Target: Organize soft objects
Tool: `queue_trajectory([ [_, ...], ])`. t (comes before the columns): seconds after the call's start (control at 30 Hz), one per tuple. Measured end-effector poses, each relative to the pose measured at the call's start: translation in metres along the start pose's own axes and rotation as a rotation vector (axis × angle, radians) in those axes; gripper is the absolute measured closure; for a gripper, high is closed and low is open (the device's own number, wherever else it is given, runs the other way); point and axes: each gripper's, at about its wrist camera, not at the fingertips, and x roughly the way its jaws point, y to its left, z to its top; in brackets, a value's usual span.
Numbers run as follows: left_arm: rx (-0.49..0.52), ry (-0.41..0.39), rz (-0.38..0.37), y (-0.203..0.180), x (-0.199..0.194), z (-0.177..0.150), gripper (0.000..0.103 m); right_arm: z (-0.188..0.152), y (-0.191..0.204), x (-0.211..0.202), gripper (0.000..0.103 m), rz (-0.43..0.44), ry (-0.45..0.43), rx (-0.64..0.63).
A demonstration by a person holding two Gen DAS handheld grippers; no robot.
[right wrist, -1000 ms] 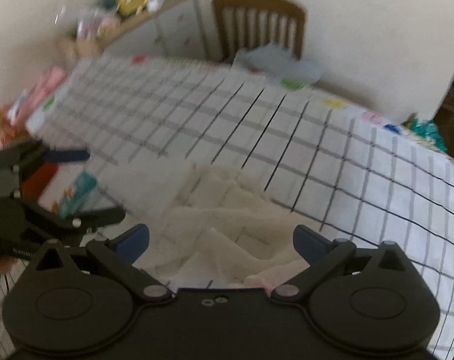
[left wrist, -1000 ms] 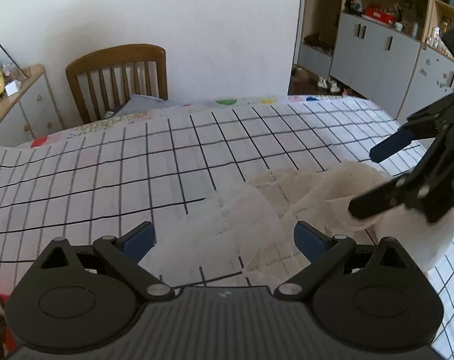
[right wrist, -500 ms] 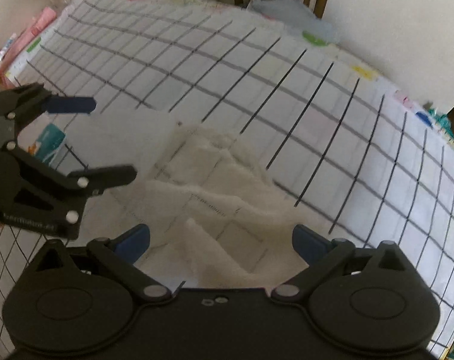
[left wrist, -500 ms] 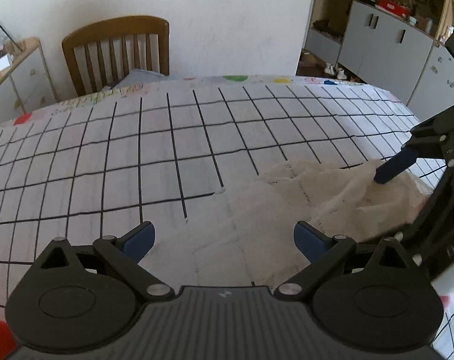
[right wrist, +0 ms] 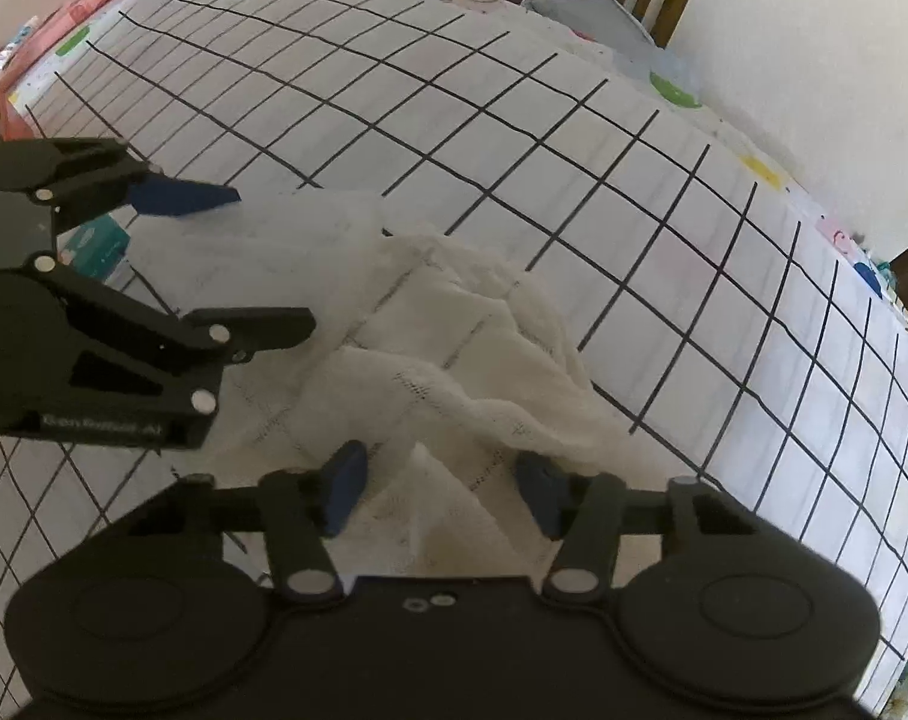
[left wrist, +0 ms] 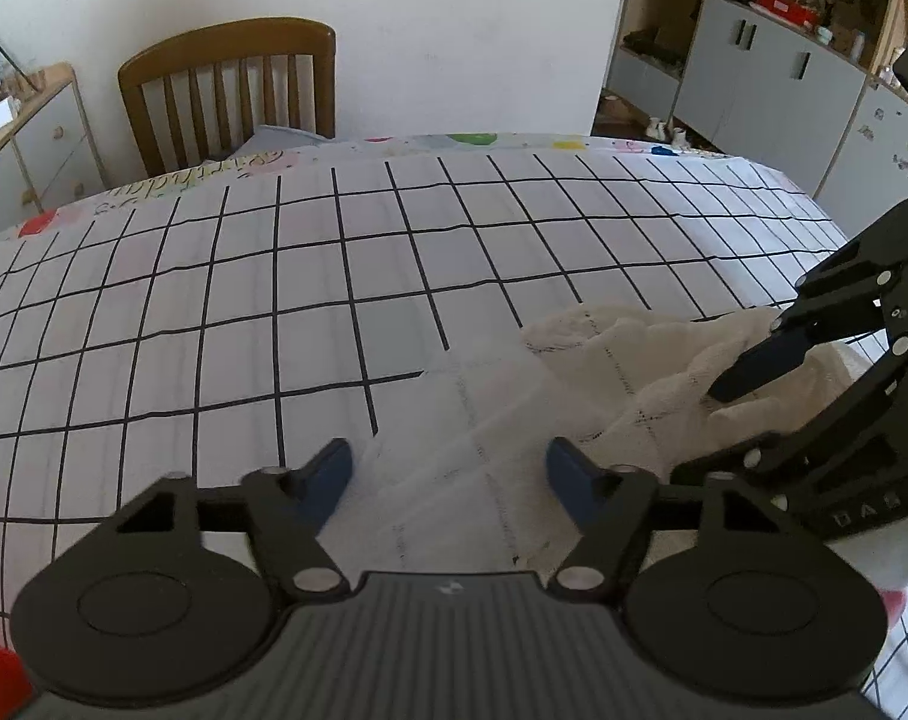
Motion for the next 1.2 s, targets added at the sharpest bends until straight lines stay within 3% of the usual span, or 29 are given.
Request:
queue_trajectory([
  [0.03, 0.0, -0.001, -0.004, 0.001, -0.001, 0.0, 0.042, -0.001, 0.0, -0.001, 0.06, -0.002, -0.007, 0.0],
  [0.1, -0.001, -0.004, -0.018, 0.002, -0.003, 0.0, 0.056, -0.001, 0.0, -0.003, 0.081, -0.009, -0.023, 0.006],
  [0.2, 0.012, -0.017, -0.023, 0.0, -0.008, 0.0, 0.071, -0.003, 0.002, -0.004, 0.1, -0.035, -0.044, 0.005],
  [0.4, 0.014, -0.059, -0.015, -0.001, -0.028, 0.0, 0.081, -0.011, 0.003, -0.02, 0.102, -0.035, -0.132, 0.025],
  [0.87, -0.05, -0.109, -0.036, 0.016, -0.094, -0.001, 0.082, -0.025, 0.009, -0.101, 0.102, -0.02, -0.392, 0.146],
  [1.2, -0.063, -0.12, -0.022, 0.028, -0.152, -0.017, 0.081, -0.038, 0.05, -0.158, 0.102, 0.024, -0.522, 0.15],
])
